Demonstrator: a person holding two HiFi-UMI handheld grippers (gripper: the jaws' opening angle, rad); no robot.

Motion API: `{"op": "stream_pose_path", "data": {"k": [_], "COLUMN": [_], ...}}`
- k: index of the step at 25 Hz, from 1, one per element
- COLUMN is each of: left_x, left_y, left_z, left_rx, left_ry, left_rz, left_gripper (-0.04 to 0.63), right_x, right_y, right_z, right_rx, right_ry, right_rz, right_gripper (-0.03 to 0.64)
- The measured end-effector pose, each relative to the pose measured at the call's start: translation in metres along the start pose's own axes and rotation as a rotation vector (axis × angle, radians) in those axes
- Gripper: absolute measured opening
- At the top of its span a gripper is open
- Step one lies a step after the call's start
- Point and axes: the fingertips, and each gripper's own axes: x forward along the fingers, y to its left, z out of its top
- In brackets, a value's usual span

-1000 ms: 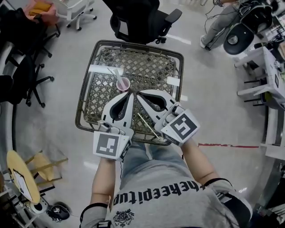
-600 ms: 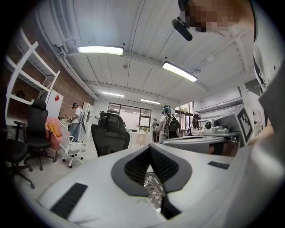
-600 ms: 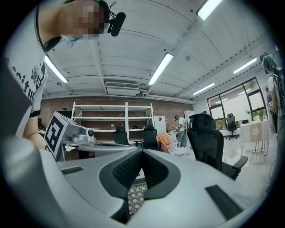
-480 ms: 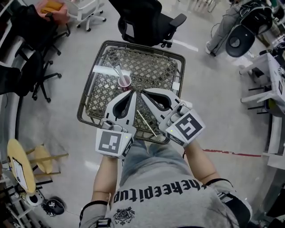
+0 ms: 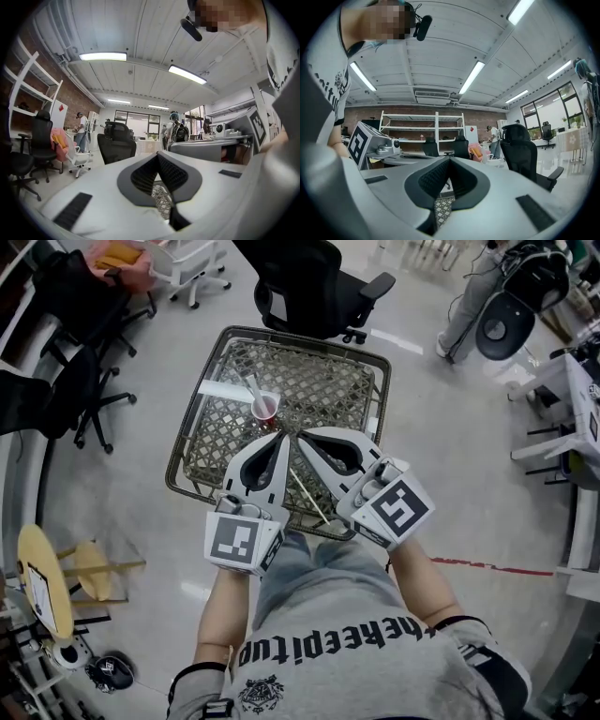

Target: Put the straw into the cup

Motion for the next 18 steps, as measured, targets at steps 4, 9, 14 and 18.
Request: {"op": "stream_pose_path", "data": {"k": [4,9,14,18], "left_x": [0.002,-0.021,-0.022,-0.01], "left_y": [0.006,-0.011,-0.01,-0.001], "left_z": [0.004,0.0,0.0,0.001], "left_rx": [-0.002,0.02,0.026,0.027], "left_ry": [0.001,-0.016,-0.017,-0.013], "left_rz": [0.001,0.006,0.011,0.016], "left_gripper": [0.028,0.028,0.028,0.028], "right_x": [0.005,-0.01,-0.009,0.0], "right_y": [-0.001,0.021,0.024,0.011], "right_z": [0.005,0.001,0.001,0.002], "right_rx": [0.002,-0.019,-0.023,-0.02], "right_ry": [-0.006,-0.021,-0.024,-0.024], "right_rz": [0.002,0.011,0.019,0.023], "right_gripper": [-0.004,-0.005,-0.005,-0.005]}}
